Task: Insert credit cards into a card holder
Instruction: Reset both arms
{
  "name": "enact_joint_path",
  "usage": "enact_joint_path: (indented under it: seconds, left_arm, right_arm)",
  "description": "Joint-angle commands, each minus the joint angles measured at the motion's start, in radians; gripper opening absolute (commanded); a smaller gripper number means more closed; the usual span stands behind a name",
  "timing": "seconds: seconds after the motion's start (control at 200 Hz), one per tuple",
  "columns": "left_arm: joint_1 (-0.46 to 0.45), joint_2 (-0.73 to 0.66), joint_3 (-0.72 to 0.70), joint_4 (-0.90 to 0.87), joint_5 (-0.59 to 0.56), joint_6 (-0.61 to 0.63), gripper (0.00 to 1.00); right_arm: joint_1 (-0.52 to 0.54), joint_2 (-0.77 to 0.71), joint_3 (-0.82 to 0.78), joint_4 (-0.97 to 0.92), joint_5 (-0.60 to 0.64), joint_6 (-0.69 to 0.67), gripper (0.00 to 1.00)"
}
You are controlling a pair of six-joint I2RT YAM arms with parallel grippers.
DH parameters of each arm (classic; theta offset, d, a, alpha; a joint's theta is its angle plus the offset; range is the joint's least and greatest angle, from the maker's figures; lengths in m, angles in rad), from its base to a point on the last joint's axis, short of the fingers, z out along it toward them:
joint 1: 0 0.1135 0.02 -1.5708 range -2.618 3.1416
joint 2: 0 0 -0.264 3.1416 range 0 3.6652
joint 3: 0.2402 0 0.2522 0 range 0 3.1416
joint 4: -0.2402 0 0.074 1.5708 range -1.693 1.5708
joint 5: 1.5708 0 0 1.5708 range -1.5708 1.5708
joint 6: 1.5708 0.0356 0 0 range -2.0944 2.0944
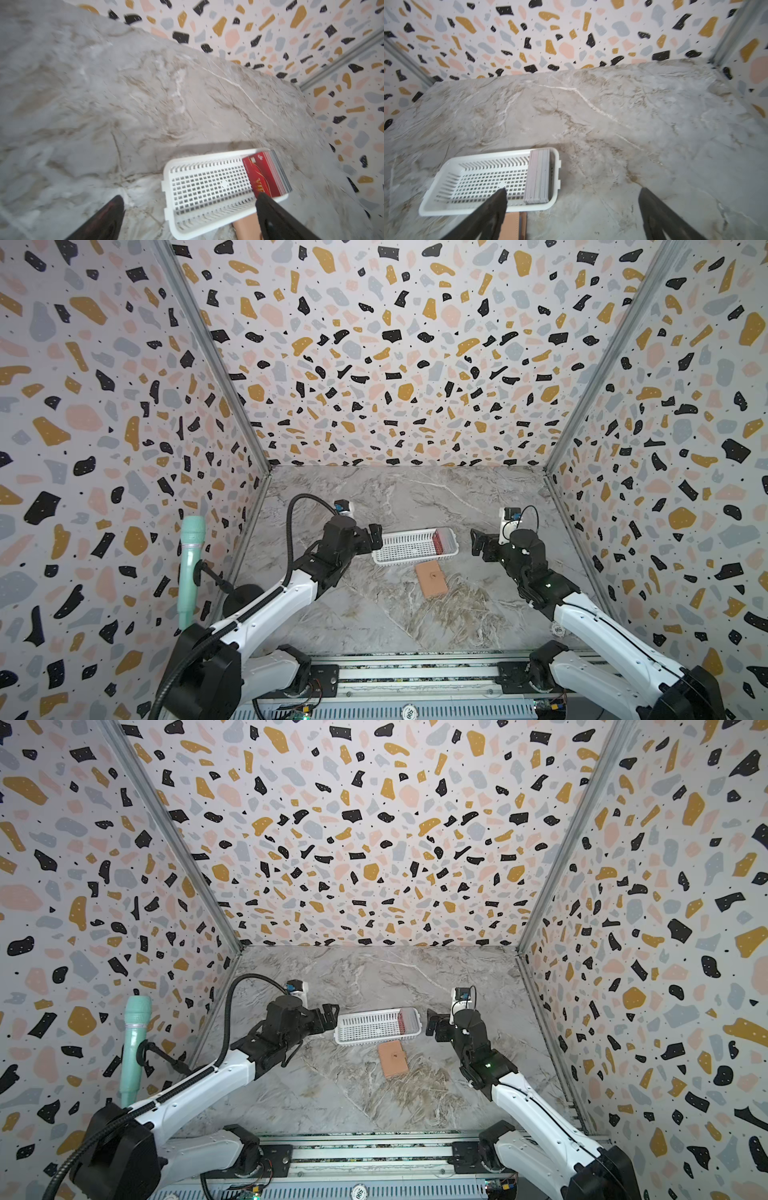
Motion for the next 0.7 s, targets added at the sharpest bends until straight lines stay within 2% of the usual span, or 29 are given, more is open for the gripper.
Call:
enact_joint_path:
  seconds: [0.0,0.065,0.175,0.36,0.466,0.586,0.696]
  left_arm:
    - [0.015,-0.068,-0.050,0.067,-0.239,0.099,1.00]
    - [0.034,-0.102,-0.083,0.097,-0.312,0.138,1.00]
    - [0.086,-0.127,-0.118,0.139,-0.367,0.228,1.00]
    - [0.197,-0.100,-0.167,0.212,-0.376,0.342,1.00]
    - [0.247,-0.070,-0.242,0.371,-0.394,0.420,1.00]
    - [0.320,-0.020,-0.288,0.474,-0.357,0.436,1.00]
    - [0.342,0.023,-0.334,0.609,-0.343,0.449,1.00]
  right_arm:
    - [-0.057,-0.023,-0.012,0.086,0.091,-0.025,0.99]
    - [-0.089,-0.015,-0.023,0.091,0.129,-0.027,0.99]
    - [-0.152,-0.010,-0.063,0.134,0.171,-0.038,0.99]
    - [-0.243,0.000,-0.140,0.275,0.169,-0.119,0.99]
    - [-0.278,0.014,-0.185,0.338,0.186,-0.155,0.99]
    - [-0.301,0.037,-0.254,0.456,0.177,-0.201,0.99]
    - [-0.311,0.080,-0.314,0.578,0.166,-0.224,0.99]
